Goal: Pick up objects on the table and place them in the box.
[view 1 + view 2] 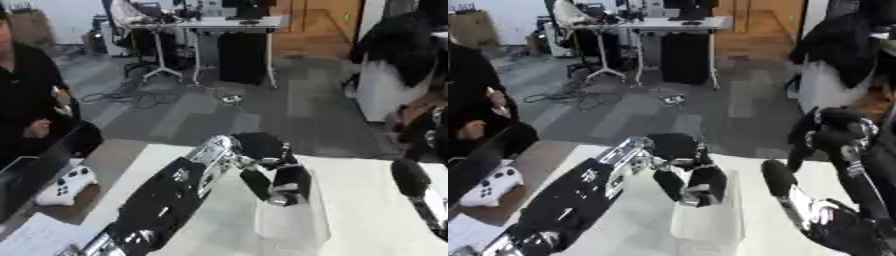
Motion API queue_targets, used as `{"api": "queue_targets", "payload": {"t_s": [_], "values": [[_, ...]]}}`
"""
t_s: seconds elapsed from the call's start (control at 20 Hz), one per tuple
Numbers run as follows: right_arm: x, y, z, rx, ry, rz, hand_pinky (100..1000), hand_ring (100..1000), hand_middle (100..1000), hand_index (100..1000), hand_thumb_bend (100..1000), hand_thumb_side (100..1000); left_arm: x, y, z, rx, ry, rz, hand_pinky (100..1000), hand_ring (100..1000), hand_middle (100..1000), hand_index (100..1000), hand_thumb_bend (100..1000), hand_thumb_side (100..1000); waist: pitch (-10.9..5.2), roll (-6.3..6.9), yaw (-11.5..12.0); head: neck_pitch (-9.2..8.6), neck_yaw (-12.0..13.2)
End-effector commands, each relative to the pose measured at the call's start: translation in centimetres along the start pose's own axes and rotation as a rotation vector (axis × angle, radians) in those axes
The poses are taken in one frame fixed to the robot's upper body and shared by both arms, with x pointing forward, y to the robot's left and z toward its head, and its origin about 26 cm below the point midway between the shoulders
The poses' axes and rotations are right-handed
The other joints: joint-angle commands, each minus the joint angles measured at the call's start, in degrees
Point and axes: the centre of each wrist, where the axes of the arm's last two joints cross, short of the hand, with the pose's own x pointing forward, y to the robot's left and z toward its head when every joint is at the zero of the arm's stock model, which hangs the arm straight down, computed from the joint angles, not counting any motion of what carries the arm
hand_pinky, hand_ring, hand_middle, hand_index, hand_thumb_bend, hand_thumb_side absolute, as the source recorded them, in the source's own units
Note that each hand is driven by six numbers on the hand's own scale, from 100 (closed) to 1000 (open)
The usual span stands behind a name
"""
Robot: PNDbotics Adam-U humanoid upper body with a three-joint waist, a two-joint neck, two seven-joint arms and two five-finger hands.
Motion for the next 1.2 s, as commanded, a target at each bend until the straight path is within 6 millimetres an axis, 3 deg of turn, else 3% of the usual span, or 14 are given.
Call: {"api": "queue_targets", "payload": {"t_s": [0.05,0.45,0.5,0.55,0.6,0.65,0.7,0.75,0.8,0.95,1.0,1.1,1.15,1.2], "values": [[0.4,-0.5,-0.2,-0.015,-0.016,0.009,100,386,479,375,376,1000,-0.7,1.7,0.8,-0.011,0.019,-0.085,1000,1000,1000,1000,132,1000,-0.62,-0.04,0.15,-0.49,0.48],[0.2,-0.5,-0.2,-0.013,-0.012,0.012,100,386,478,375,376,1000,-1.1,1.1,1.3,-0.056,0.008,-0.112,1000,1000,1000,1000,200,1000,-0.66,-0.07,0.33,-0.64,0.53],[0.2,-0.5,-0.2,-0.012,-0.012,0.012,100,386,478,374,375,1000,-1.1,1.1,1.3,-0.060,0.002,-0.107,1000,1000,1000,1000,305,1000,-0.67,-0.07,0.34,-0.68,0.57],[0.2,-0.5,-0.2,-0.012,-0.012,0.013,100,386,479,374,375,1000,-1.1,1.0,1.4,-0.063,-0.003,-0.102,1000,1000,1000,1000,322,1000,-0.67,-0.08,0.35,-0.69,0.59],[0.2,-0.5,-0.2,-0.012,-0.011,0.013,100,386,478,374,375,1000,-1.2,1.0,1.4,-0.062,-0.008,-0.095,1000,1000,1000,1000,452,1000,-0.67,-0.08,0.36,-0.69,0.63],[0.2,-0.5,-0.2,-0.012,-0.011,0.013,100,386,479,374,375,1000,-1.2,1.1,1.5,-0.059,-0.012,-0.088,1000,1000,1000,1000,509,1000,-0.67,-0.09,0.36,-0.67,0.69],[0.2,-0.5,-0.2,-0.012,-0.011,0.014,100,386,479,374,375,1000,-1.2,1.1,1.5,-0.055,-0.016,-0.083,1000,1000,1000,1000,464,1000,-0.67,-0.09,0.36,-0.65,0.73],[0.2,-0.5,-0.2,-0.012,-0.011,0.014,100,386,479,375,375,1000,-1.2,1.2,1.5,-0.054,-0.018,-0.079,1000,1000,1000,1000,536,1000,-0.67,-0.09,0.36,-0.64,0.75],[0.2,-0.5,-0.2,-0.012,-0.011,0.014,100,386,479,375,375,1000,-1.2,1.3,1.5,-0.051,-0.019,-0.079,1000,1000,1000,1000,553,1000,-0.67,-0.08,0.35,-0.64,0.76],[0.2,-0.5,-0.2,-0.013,-0.011,0.014,100,386,478,375,375,1000,-1.3,1.5,1.7,-0.046,-0.016,-0.078,1000,1000,1000,1000,550,1000,-0.68,-0.08,0.33,-0.55,0.81],[0.2,-0.5,-0.2,-0.014,-0.011,0.014,100,386,478,376,375,1000,-1.3,1.6,1.8,-0.038,-0.010,-0.077,1000,1000,1000,1000,325,1000,-0.68,-0.08,0.33,-0.54,0.82],[0.3,-0.5,-0.2,-0.015,-0.011,0.014,100,386,478,376,375,1000,-1.4,2.0,2.3,0.028,0.024,-0.074,1000,1000,1000,1000,284,1000,-0.69,-0.05,0.36,-0.73,0.75],[0.2,-0.5,-0.2,-0.017,-0.008,0.014,100,385,478,378,376,1000,-1.6,2.1,2.8,0.102,0.060,-0.046,641,746,815,812,100,930,-0.68,-0.07,0.52,-1.05,0.38],[0.2,-0.6,-0.1,-0.021,-0.005,0.017,100,385,478,379,376,1000,-1.8,1.7,4.0,0.242,0.116,0.025,397,572,692,753,100,803,-0.62,-0.04,0.74,-1.43,-0.18]]}}
